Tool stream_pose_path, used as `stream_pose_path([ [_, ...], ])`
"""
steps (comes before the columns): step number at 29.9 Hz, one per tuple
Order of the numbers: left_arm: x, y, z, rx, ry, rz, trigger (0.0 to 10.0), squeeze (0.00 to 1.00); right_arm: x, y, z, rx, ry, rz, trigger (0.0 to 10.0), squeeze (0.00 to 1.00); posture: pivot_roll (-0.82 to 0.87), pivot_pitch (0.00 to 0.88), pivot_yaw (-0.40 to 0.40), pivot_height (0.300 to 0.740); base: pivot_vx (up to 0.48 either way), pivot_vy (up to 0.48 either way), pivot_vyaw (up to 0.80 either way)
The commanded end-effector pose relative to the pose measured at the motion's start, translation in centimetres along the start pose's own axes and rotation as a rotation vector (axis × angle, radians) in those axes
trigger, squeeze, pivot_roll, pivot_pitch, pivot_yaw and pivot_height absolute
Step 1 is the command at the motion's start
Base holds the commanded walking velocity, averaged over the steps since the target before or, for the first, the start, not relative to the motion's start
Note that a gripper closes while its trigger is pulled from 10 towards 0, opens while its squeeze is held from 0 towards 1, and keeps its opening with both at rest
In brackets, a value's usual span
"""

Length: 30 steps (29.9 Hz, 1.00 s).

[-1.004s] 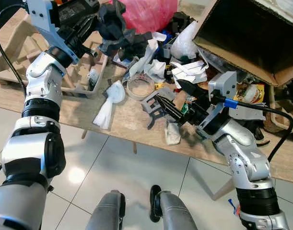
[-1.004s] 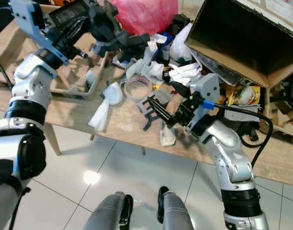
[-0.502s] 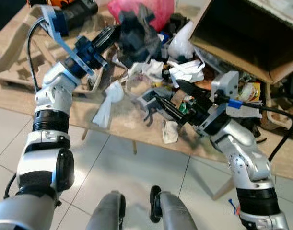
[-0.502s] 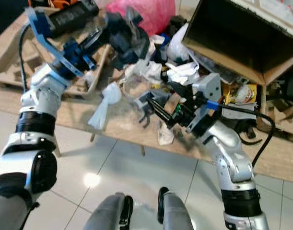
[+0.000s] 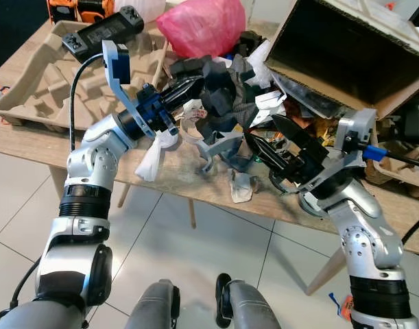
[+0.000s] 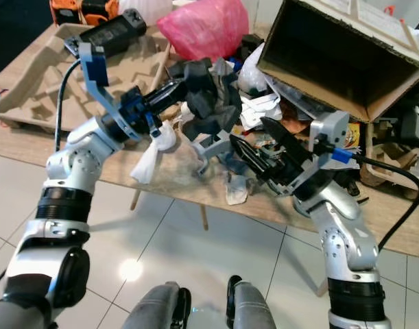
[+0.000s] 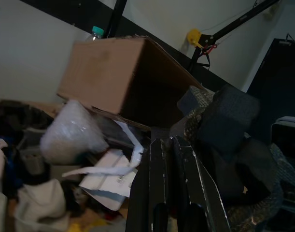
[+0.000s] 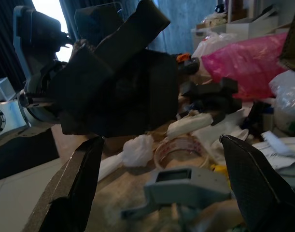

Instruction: Picking trash to rubbish bin

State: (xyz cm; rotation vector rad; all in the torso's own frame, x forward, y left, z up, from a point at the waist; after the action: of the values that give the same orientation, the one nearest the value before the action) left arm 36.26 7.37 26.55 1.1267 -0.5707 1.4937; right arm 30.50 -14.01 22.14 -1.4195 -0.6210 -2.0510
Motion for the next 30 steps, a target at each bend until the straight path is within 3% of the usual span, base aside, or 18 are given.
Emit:
stream_pose_path([
  [1,-0.7,0.5,0.1,-0.011,-0.014,-0.020,10.0,0.00,-0.5,0.0,-0.5,0.000,-0.014,0.003,10.0,0.00,0.11,0.136,-0.015,0.740,-0.341,0.000,0.00],
  [11,-3.0,1.4,0.6,-0.016,-0.047,-0.066,10.0,0.00,-1.3,1.1,-1.3,-0.069,-0.034,0.021,10.0,0.00,0.11,0.120,-0.022,0.740,-0.372,0.000,0.00],
  [21,-4.0,2.0,0.5,-0.024,-0.071,-0.085,10.0,0.00,-2.2,1.7,-1.2,-0.110,-0.055,0.027,10.0,0.00,0.11,0.105,-0.023,0.740,-0.377,0.000,0.00],
  [30,-5.6,1.2,-0.2,0.016,-0.096,-0.115,10.0,0.00,-3.9,2.4,-1.7,-0.167,-0.122,0.030,10.0,0.00,0.11,0.103,-0.021,0.740,-0.320,0.000,0.00],
])
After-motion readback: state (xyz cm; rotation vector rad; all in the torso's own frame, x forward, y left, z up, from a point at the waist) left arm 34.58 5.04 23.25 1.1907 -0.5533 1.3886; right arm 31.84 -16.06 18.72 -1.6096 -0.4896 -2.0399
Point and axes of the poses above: a point about 5 cm out from each wrist's last joint towards the gripper, its own z axis pointing out of the wrist towards the gripper, its own x axis along the axis of the wrist's last joint, y = z × x, the point moved 5 cm from there along z, pointing out of the wrist towards the gripper, and after that the axes turned 7 degrees about -z, right-handed, at the moved point
